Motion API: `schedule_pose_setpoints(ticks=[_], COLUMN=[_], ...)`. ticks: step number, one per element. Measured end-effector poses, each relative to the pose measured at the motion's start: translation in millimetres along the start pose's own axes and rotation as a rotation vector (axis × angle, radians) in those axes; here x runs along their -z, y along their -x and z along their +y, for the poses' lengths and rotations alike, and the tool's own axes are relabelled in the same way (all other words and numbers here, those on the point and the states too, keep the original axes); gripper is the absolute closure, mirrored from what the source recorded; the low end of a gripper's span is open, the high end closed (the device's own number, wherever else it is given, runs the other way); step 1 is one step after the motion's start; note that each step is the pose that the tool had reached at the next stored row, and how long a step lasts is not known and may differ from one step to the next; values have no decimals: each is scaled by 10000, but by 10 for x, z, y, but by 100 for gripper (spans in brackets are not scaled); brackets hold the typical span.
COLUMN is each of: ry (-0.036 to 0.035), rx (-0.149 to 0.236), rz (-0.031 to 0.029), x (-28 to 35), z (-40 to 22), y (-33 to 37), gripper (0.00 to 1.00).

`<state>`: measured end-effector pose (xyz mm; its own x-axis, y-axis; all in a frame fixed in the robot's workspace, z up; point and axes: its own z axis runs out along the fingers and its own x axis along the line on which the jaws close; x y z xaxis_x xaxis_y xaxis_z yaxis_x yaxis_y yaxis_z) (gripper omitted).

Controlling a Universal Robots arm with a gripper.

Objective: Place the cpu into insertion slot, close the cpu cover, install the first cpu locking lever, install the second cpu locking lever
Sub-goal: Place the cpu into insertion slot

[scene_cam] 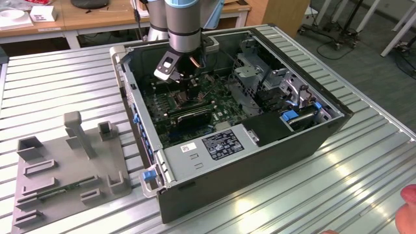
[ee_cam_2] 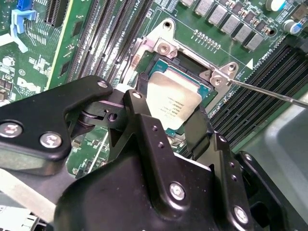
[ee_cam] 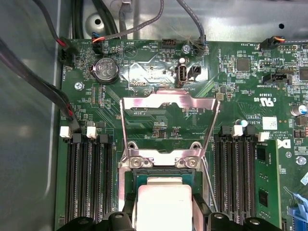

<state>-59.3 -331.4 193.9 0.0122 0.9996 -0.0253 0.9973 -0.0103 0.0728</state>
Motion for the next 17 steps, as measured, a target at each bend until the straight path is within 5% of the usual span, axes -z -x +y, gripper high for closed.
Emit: schedule_pose_setpoints(ticks=[17], ry=[-4], rx=[-4], rz=[3], x=[-17], z=[11], y=[0], gripper=[46])
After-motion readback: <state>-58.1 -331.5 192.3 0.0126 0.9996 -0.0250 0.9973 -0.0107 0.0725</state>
